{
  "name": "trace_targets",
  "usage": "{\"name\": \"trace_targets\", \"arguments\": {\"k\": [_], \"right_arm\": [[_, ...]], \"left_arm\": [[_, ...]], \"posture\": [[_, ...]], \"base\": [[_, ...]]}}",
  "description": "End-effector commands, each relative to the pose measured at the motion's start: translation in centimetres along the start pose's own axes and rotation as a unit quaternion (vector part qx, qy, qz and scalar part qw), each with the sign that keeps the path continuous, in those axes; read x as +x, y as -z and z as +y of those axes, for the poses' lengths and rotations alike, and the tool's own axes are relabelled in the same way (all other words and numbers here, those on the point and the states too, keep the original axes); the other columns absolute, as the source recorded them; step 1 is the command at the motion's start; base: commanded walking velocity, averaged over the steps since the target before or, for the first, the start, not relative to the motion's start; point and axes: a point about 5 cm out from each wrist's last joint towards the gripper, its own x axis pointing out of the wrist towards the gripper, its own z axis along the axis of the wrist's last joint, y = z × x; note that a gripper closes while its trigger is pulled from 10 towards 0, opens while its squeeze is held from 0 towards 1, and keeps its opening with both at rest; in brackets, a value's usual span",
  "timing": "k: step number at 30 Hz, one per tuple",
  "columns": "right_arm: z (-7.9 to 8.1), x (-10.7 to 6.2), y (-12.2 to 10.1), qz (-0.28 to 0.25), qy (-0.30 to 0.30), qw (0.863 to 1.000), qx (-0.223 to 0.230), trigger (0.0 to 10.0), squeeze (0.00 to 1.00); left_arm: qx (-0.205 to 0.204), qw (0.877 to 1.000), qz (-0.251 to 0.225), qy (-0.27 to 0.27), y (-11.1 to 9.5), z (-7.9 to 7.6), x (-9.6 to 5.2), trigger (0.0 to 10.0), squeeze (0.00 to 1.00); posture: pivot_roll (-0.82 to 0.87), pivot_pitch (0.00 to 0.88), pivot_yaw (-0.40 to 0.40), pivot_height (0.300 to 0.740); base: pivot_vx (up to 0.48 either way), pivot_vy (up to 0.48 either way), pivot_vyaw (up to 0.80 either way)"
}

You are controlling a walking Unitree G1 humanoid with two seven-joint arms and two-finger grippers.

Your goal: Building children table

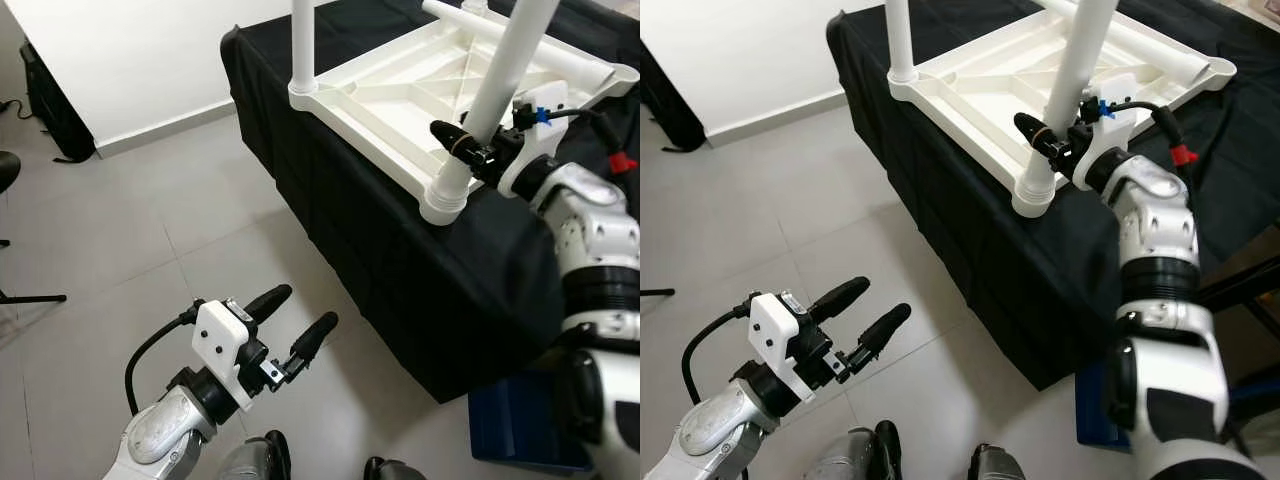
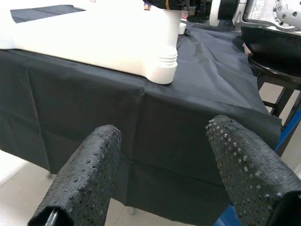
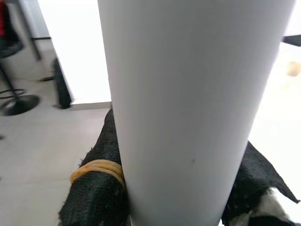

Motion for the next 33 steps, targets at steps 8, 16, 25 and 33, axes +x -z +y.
{"name": "trace_targets", "arguments": {"k": [8,16,25,33], "right_arm": [[4.2,-2.6,5.2,0.098,0.210,0.973,-0.017,0.0,0.00],[4.0,-1.5,4.1,0.074,0.178,0.981,-0.022,10.0,0.00],[3.2,-1.5,1.5,0.025,0.033,0.999,0.020,10.0,1.00],[-0.8,-1.4,-0.7,0.014,-0.056,0.998,0.000,10.0,1.00]], "left_arm": [[0.000,1.000,0.004,0.000,0.4,0.0,0.5,10.0,0.00],[0.000,1.000,0.003,-0.004,0.4,0.2,0.5,10.0,0.00],[0.001,1.000,0.002,-0.005,0.2,0.2,0.4,10.0,0.00],[0.002,1.000,0.001,-0.007,0.0,-0.1,0.2,10.0,0.00]], "posture": [[0.01,0.223,-0.018,0.740],[0.00,0.222,-0.016,0.740],[0.01,0.232,-0.021,0.740],[0.01,0.243,-0.023,0.740]], "base": [[0.000,0.000,0.00],[0.000,0.000,0.00],[0.000,0.000,0.00],[0.000,0.000,0.00]]}}
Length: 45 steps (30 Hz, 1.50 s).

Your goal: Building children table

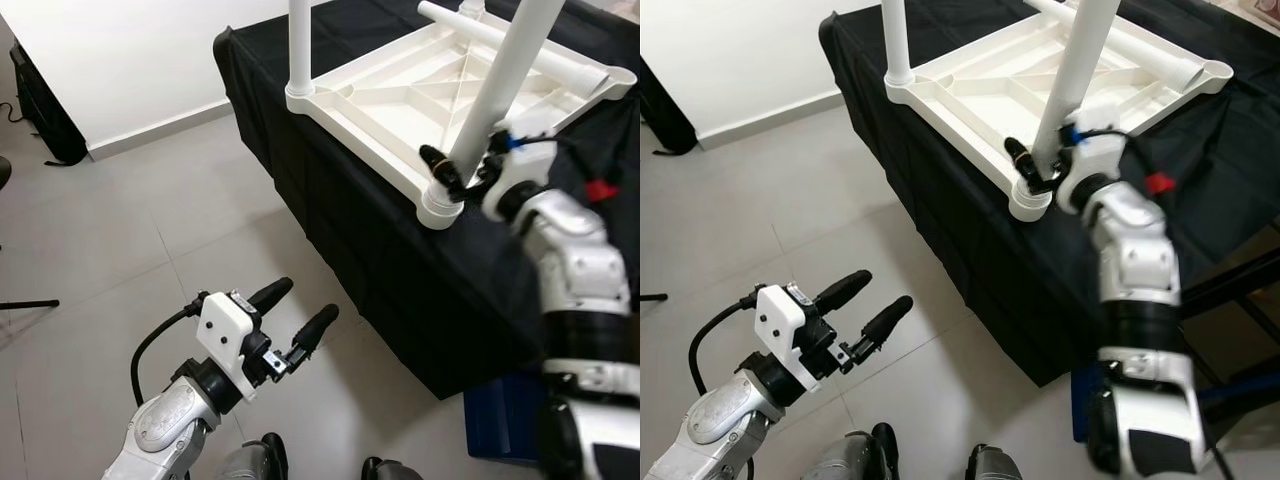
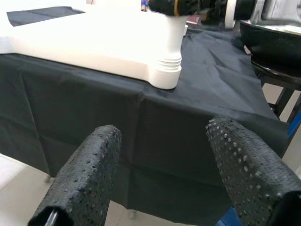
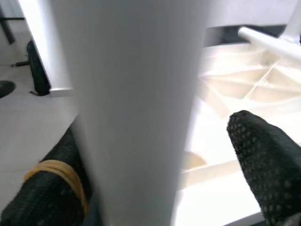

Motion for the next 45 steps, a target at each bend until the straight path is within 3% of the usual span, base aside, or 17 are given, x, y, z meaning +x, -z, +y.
{"name": "trace_targets", "arguments": {"k": [1,3,4,5,10,19,24,25,26,27,36,38,40,45], "right_arm": [[-0.2,0.0,0.1,-0.007,-0.028,1.000,0.009,10.0,1.00],[0.4,0.0,-0.4,-0.009,-0.091,0.996,0.014,10.0,1.00],[0.4,0.0,-0.4,-0.009,-0.091,0.996,0.014,10.0,1.00],[0.7,-0.1,-0.7,-0.003,-0.140,0.990,0.013,10.0,0.00],[0.8,-0.2,-0.9,0.006,-0.193,0.981,0.012,10.0,0.00],[-1.3,0.0,-2.3,-0.015,-0.200,0.980,0.015,10.0,0.00],[-1.5,-0.2,-2.3,-0.012,-0.205,0.979,0.013,10.0,0.00],[-1.8,-0.3,-2.4,-0.012,-0.209,0.978,0.015,3.2,0.00],[-1.8,-0.3,-2.4,-0.012,-0.209,0.978,0.015,3.2,0.00],[-2.1,-0.5,-2.5,-0.012,-0.212,0.977,0.016,0.0,0.00],[-3.3,-0.6,-2.7,-0.011,-0.173,0.985,-0.003,0.0,0.00],[-3.4,-0.4,-2.5,-0.006,-0.148,0.989,-0.015,0.0,0.00],[-3.5,-0.1,-1.9,0.009,-0.086,0.996,-0.034,0.0,0.00],[-3.4,0.1,-1.7,0.017,-0.040,0.998,-0.043,0.0,0.00]], "left_arm": [[-0.004,1.000,0.006,-0.001,0.1,-0.3,-0.3,10.0,0.00],[-0.004,1.000,0.007,-0.001,0.1,-0.3,-0.4,10.0,0.00],[-0.004,1.000,0.007,-0.001,0.1,-0.3,-0.4,10.0,0.00],[-0.004,1.000,0.009,0.000,0.1,-0.3,-0.4,10.0,0.00],[-0.004,1.000,0.011,-0.001,0.2,-0.3,-0.5,10.0,0.00],[-0.004,1.000,0.017,-0.001,0.5,-0.1,-0.7,10.0,0.00],[-0.004,1.000,0.018,-0.001,0.6,-0.1,-0.7,10.0,0.00],[-0.003,1.000,0.018,-0.001,0.6,-0.1,-0.7,10.0,0.00],[-0.003,1.000,0.018,-0.001,0.6,-0.1,-0.7,10.0,0.00],[-0.003,1.000,0.018,-0.001,0.6,-0.1,-0.7,10.0,0.00],[-0.003,1.000,0.016,-0.002,0.7,-0.2,-0.7,10.0,0.00],[-0.003,1.000,0.016,-0.002,0.7,-0.2,-0.7,10.0,0.00],[-0.004,1.000,0.016,-0.003,0.7,-0.2,-0.6,10.0,0.00],[-0.004,1.000,0.016,-0.002,0.6,-0.2,-0.5,10.0,0.00]], "posture": [[0.02,0.246,-0.019,0.740],[0.02,0.248,-0.016,0.740],[0.02,0.248,-0.016,0.740],[0.03,0.251,-0.017,0.740],[0.03,0.255,-0.016,0.740],[0.04,0.248,-0.011,0.740],[0.04,0.246,-0.011,0.740],[0.03,0.246,-0.013,0.740],[0.03,0.246,-0.013,0.740],[0.03,0.246,-0.013,0.740],[0.03,0.246,-0.016,0.740],[0.03,0.247,-0.014,0.740],[0.02,0.247,-0.013,0.740],[0.02,0.248,-0.014,0.740]], "base": [[0.000,0.000,0.00],[0.000,0.000,0.00],[0.000,0.000,0.00],[0.000,0.000,0.00],[0.000,0.000,0.00],[0.000,0.000,0.00],[0.000,0.000,0.00],[0.000,0.000,0.00],[0.000,0.000,0.00],[0.000,0.000,0.00],[0.000,0.000,0.00],[0.000,0.000,0.00],[0.000,0.000,0.00],[0.000,0.000,0.00]]}}
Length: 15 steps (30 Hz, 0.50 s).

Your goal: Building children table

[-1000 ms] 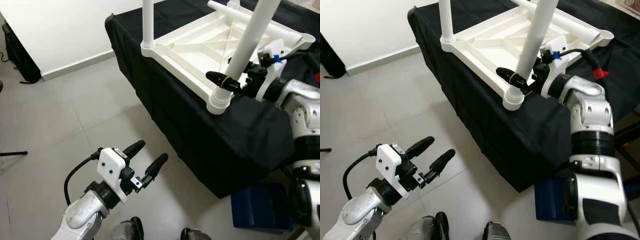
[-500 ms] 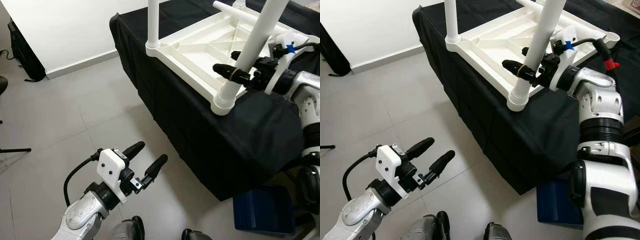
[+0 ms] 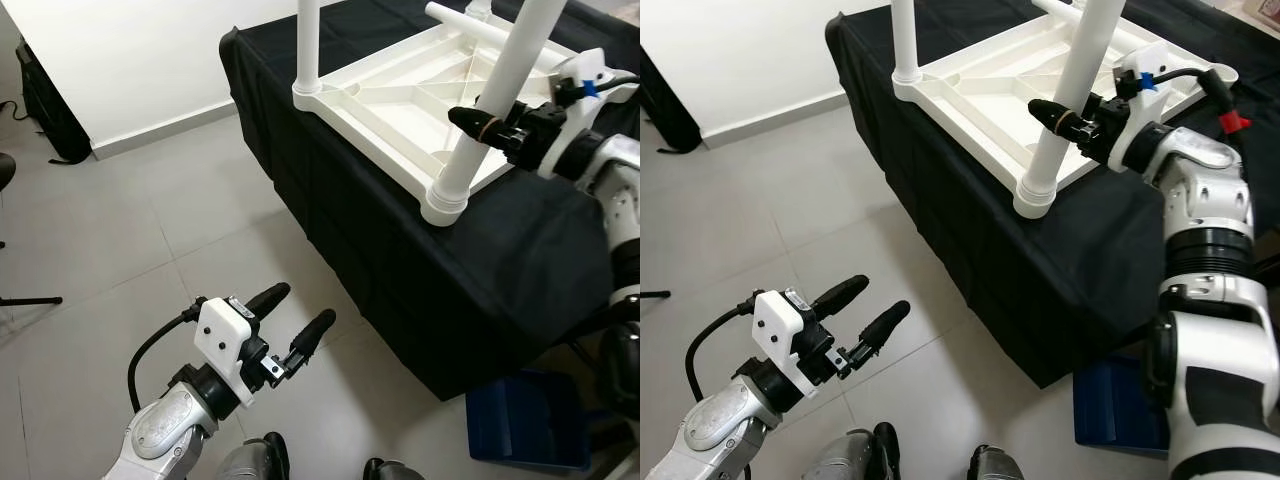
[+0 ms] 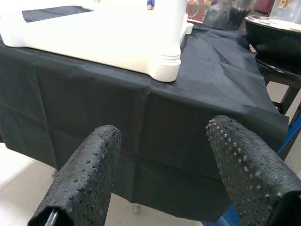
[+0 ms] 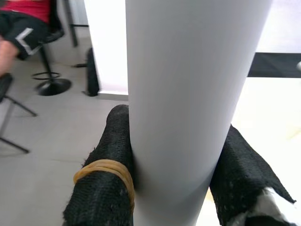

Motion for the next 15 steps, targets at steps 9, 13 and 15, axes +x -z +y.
{"name": "trace_targets", "arguments": {"k": [9,13,15], "right_arm": [[0.6,-2.3,3.8,0.141,0.349,0.924,-0.063,0.0,0.00],[2.7,-2.3,5.6,0.153,0.364,0.918,-0.034,0.0,0.00],[3.6,-2.2,6.1,0.155,0.363,0.918,-0.022,0.0,0.00]], "left_arm": [[-0.004,1.000,0.004,-0.001,0.3,0.0,0.2,10.0,0.00],[-0.004,1.000,0.003,-0.002,0.2,0.0,0.3,10.0,0.00],[-0.003,1.000,0.002,-0.002,0.2,0.0,0.3,10.0,0.00]], "posture": [[0.01,0.243,-0.025,0.740],[0.01,0.240,-0.022,0.740],[0.01,0.238,-0.022,0.740]], "base": [[0.000,0.000,0.00],[0.000,0.000,0.00],[0.000,0.000,0.00]]}}
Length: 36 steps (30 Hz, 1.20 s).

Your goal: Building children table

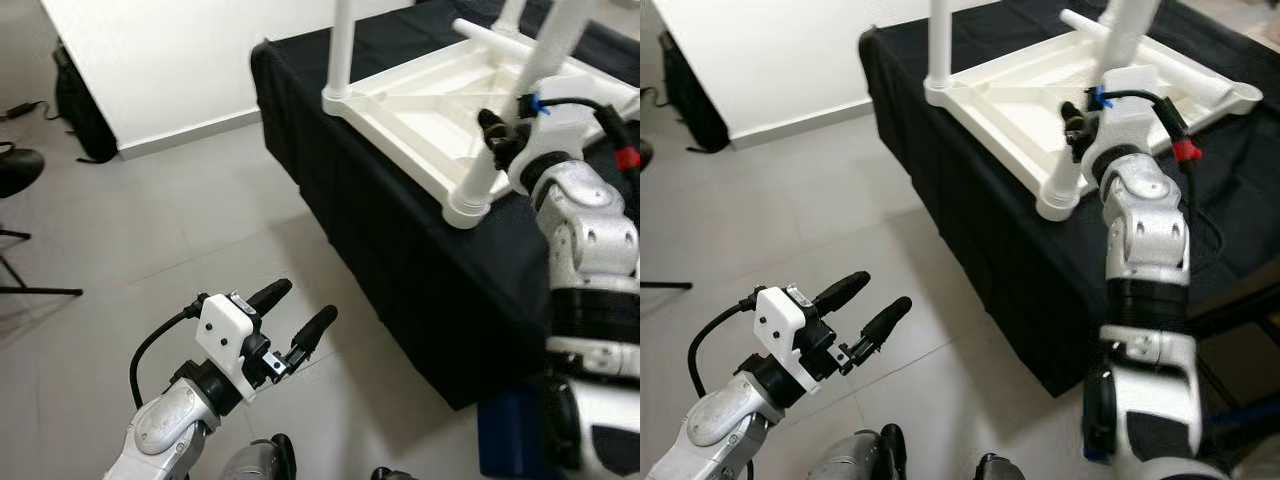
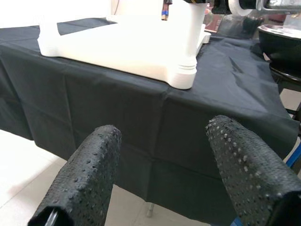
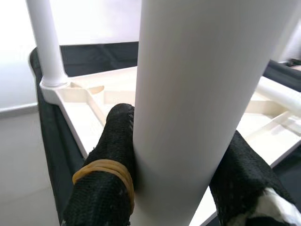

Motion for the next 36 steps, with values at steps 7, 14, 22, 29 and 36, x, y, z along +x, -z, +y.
{"name": "trace_targets", "arguments": {"k": [7,14,22,29,36], "right_arm": [[0.1,-0.8,3.4,0.077,0.035,0.996,-0.038,8.2,0.00],[-0.2,-0.6,2.2,0.039,0.000,0.999,-0.035,10.0,1.00],[-1.7,-0.2,-0.1,-0.010,-0.050,0.999,-0.020,10.0,1.00],[-3.3,-0.5,-2.7,-0.046,-0.158,0.986,0.007,10.0,1.00],[-3.9,-1.0,-4.8,-0.077,-0.266,0.961,0.003,10.0,0.00]], "left_arm": [[-0.006,1.000,0.007,0.000,0.3,-0.1,-0.2,10.0,0.00],[-0.008,1.000,0.007,0.005,0.3,-0.1,-0.3,10.0,0.00],[-0.011,1.000,0.009,0.012,0.5,-0.2,-0.3,10.0,0.00],[-0.012,1.000,0.010,0.012,0.6,-0.1,-0.2,10.0,0.00],[-0.011,1.000,0.010,0.013,0.6,-0.2,-0.1,10.0,0.00]], "posture": [[0.00,0.237,-0.019,0.740],[0.00,0.235,-0.014,0.740],[0.00,0.235,-0.010,0.740],[0.00,0.237,-0.011,0.740],[0.00,0.233,-0.012,0.740]], "base": [[0.000,0.000,0.00],[0.000,0.000,0.00],[0.000,0.000,0.00],[0.000,0.000,0.00],[0.000,0.000,0.00]]}}
